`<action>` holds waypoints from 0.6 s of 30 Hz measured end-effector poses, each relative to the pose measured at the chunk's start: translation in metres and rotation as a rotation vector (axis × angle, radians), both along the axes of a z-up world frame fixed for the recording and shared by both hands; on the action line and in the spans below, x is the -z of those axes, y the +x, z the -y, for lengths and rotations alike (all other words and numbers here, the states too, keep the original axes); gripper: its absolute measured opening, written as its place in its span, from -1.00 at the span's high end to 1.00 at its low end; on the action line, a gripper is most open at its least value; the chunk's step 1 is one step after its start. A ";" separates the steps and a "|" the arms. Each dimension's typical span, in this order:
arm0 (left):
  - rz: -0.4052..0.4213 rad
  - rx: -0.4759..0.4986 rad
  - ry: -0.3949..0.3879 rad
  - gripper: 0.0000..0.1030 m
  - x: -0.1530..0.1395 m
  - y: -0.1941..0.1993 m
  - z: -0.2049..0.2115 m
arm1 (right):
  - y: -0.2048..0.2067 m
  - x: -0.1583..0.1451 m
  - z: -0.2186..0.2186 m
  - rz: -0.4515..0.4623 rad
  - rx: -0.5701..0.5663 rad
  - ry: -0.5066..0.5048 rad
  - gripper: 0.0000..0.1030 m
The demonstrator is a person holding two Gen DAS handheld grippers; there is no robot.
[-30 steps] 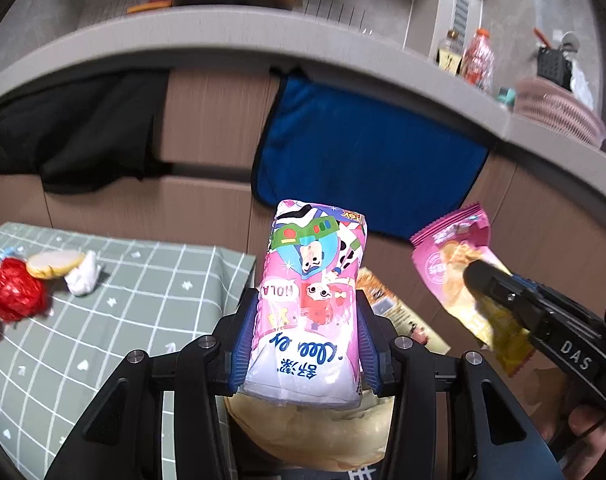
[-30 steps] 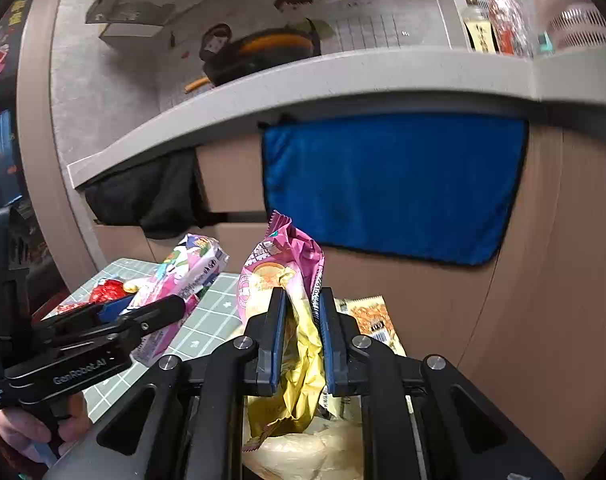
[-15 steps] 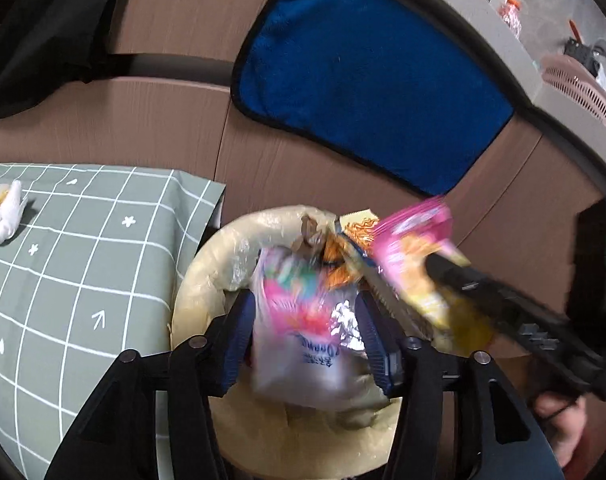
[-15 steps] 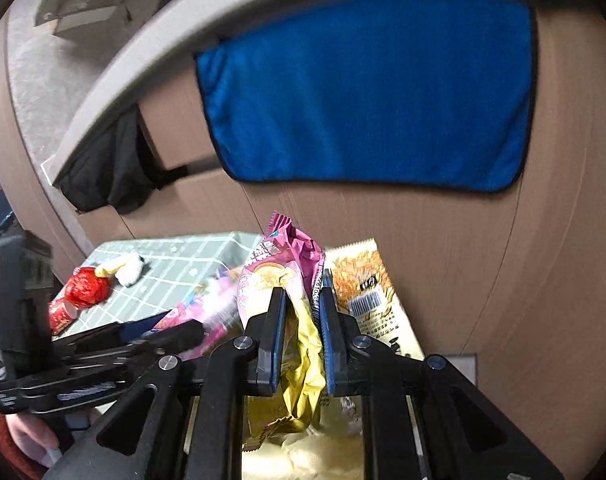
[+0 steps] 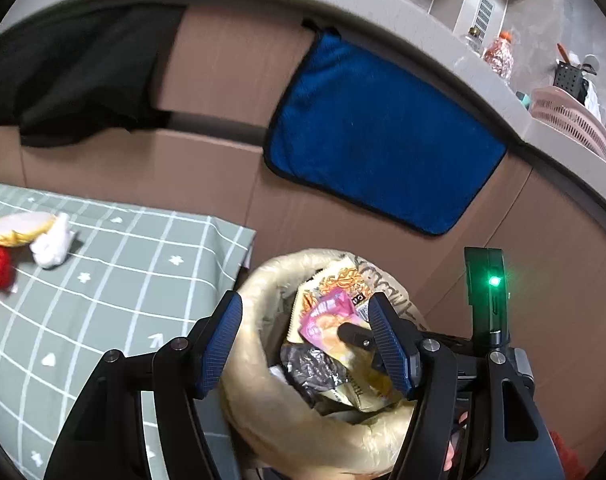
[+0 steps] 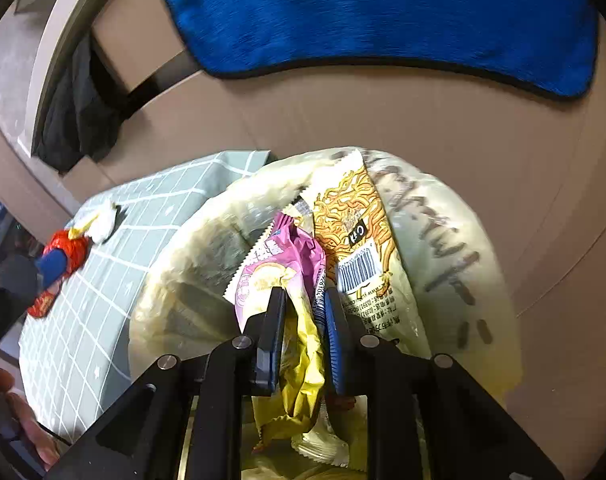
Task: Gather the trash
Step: 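Open both grippers to drop the tissue pack and wrapper into the bin, then move both grippers back over the table toward the red paper cup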
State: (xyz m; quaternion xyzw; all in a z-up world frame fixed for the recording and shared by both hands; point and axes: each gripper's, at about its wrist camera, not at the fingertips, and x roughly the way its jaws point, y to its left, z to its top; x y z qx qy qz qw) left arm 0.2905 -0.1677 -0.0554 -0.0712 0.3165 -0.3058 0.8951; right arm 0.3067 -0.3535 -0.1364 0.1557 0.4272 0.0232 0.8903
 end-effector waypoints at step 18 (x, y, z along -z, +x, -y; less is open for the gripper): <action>0.078 -0.019 -0.058 -0.28 -0.064 -0.093 -0.061 | -0.076 -0.118 -0.068 0.260 -0.029 -0.226 -0.08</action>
